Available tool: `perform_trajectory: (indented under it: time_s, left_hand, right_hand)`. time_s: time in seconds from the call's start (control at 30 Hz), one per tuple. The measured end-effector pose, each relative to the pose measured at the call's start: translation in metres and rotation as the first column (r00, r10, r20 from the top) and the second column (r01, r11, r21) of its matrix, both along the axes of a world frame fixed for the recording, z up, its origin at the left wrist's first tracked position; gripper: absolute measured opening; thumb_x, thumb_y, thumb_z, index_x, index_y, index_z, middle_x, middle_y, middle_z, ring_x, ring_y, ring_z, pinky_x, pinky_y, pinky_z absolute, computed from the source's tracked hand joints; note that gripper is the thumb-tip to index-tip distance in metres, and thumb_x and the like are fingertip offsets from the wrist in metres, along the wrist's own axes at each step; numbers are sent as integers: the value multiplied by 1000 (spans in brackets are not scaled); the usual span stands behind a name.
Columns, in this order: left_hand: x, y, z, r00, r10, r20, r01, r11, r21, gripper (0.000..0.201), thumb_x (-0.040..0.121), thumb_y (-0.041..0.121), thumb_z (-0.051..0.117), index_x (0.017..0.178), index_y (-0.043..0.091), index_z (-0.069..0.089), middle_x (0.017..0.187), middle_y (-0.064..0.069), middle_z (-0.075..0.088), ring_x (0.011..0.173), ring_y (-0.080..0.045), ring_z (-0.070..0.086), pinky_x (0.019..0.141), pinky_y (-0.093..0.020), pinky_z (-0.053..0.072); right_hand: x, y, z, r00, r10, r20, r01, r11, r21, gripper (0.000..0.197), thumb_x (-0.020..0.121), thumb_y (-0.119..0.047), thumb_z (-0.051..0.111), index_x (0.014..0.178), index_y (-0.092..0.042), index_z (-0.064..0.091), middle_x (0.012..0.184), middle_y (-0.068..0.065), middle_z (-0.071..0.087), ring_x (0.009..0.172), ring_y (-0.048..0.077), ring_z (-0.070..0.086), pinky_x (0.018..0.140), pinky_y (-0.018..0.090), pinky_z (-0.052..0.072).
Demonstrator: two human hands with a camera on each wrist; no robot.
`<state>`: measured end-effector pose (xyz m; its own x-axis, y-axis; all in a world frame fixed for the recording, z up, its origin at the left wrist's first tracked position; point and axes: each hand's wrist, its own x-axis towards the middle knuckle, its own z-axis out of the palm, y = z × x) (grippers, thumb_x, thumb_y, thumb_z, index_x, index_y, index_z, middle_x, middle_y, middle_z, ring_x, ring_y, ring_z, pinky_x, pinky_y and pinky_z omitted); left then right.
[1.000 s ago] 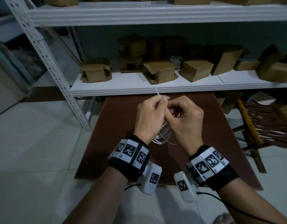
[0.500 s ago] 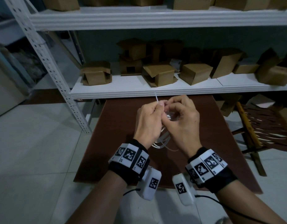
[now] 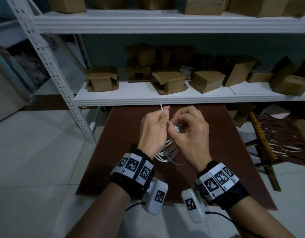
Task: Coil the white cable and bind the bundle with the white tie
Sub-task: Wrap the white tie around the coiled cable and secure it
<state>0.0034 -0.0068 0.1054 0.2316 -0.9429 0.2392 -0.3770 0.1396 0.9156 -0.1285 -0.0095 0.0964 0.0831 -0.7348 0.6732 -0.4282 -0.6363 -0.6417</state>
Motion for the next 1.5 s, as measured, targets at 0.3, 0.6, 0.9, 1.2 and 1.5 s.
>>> perform_trajectory:
  time_s: [0.3,0.6,0.9,1.2,1.5]
  left_hand:
    - [-1,4,6,980,189,-64,-191,981,-29,34,106,33,48,94,19,76,99,2,75,87,-16,70,84,-38,58]
    - [0,-4,-1,919,284,-274,-289,957,22,37,96,39,48,99,21,79,69,-1,70,67,-33,69,65,-50,59]
    - [8,-3,7,831,263,-489,-239,964,113,37,111,29,48,90,14,75,50,7,45,41,-9,35,42,-24,28]
    - [7,6,12,925,159,-345,-136,987,91,70,95,80,36,83,24,77,54,5,58,49,-12,48,59,-37,35]
    - [-3,8,8,986,27,-166,-35,998,-42,36,95,60,65,88,27,78,75,13,76,73,-8,72,72,-42,58]
  right_hand:
    - [5,5,-2,1000,-5,-19,4,998,-63,12,78,-10,81,80,-11,70,94,-4,64,88,19,60,72,40,52]
    - [1,6,0,1000,13,-1,-13,995,-101,10,80,-11,80,82,-8,70,95,0,65,90,20,62,74,37,52]
    - [-2,9,1,992,117,45,-116,993,-34,12,85,1,79,86,-6,69,97,1,63,75,16,63,62,35,55]
    - [-5,5,5,995,98,34,-98,995,9,7,94,-6,76,93,-9,70,94,-2,66,79,15,64,67,41,54]
    - [-5,4,5,998,59,33,-59,998,-4,6,93,-7,77,94,-8,72,93,-2,68,80,13,66,69,39,55]
